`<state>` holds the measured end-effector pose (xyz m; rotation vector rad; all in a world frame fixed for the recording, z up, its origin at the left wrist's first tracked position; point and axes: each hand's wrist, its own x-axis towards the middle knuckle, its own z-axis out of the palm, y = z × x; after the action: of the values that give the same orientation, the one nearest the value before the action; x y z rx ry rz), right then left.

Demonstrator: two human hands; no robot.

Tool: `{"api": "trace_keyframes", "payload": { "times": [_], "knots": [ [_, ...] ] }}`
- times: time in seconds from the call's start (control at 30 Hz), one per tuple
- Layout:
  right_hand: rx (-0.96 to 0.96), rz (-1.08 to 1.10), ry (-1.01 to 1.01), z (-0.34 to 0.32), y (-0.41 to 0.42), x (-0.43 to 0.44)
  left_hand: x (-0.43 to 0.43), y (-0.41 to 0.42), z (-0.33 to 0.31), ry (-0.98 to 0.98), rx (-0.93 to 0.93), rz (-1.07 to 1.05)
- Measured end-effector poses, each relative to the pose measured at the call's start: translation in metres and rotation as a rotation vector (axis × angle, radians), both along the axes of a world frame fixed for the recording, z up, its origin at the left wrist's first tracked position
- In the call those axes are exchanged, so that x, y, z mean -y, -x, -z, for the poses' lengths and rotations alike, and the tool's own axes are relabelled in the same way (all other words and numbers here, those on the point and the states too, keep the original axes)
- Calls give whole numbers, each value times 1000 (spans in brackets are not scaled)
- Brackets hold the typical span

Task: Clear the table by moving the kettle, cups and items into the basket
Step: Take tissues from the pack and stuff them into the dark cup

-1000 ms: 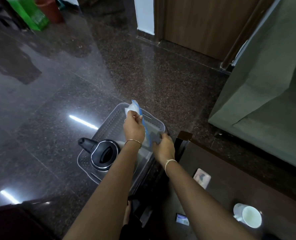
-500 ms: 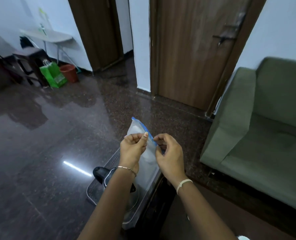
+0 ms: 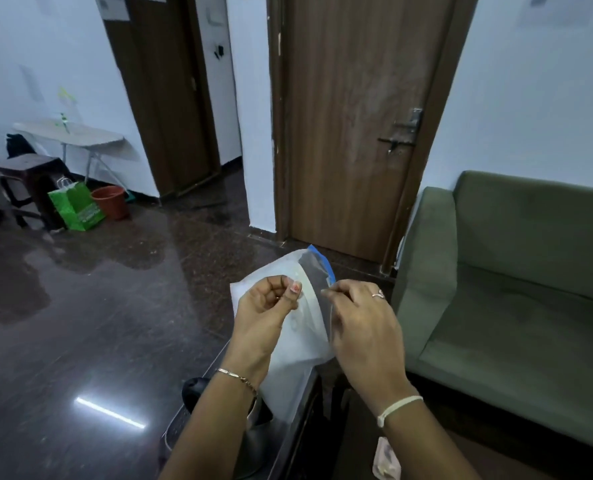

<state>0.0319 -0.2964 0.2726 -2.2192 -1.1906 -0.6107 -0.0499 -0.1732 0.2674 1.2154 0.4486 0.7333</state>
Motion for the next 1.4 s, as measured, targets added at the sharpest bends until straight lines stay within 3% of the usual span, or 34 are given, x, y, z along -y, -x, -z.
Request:
{"api": "trace_keyframes", "payload": {
  "times": [0.13, 0.3, 0.73, 0.9, 1.03, 1.17, 1.27, 1.4],
  "knots": [
    [-32, 11, 110, -8, 20, 10, 5, 0, -12, -85, 24, 55],
    [-294, 125, -9, -20, 25, 16, 20, 4, -25, -191, 71, 161],
    [-292, 371, 26, -50, 12, 37, 55, 4, -36, -485, 175, 344],
    [-258, 316, 52, -59, 12, 40, 61, -2, -37, -504, 164, 372],
    [-360, 195, -71, -50, 11, 41, 61, -6, -36, -501, 161, 360],
    [-370, 241, 42, -44, 4, 41, 52, -9, -33, -511, 143, 363],
    [-392, 281, 43, -41, -5, 39, 44, -14, -26, -513, 55, 287],
    [-538, 234, -139, -34, -16, 40, 33, -26, -12, -377, -217, -156]
  ]
}}
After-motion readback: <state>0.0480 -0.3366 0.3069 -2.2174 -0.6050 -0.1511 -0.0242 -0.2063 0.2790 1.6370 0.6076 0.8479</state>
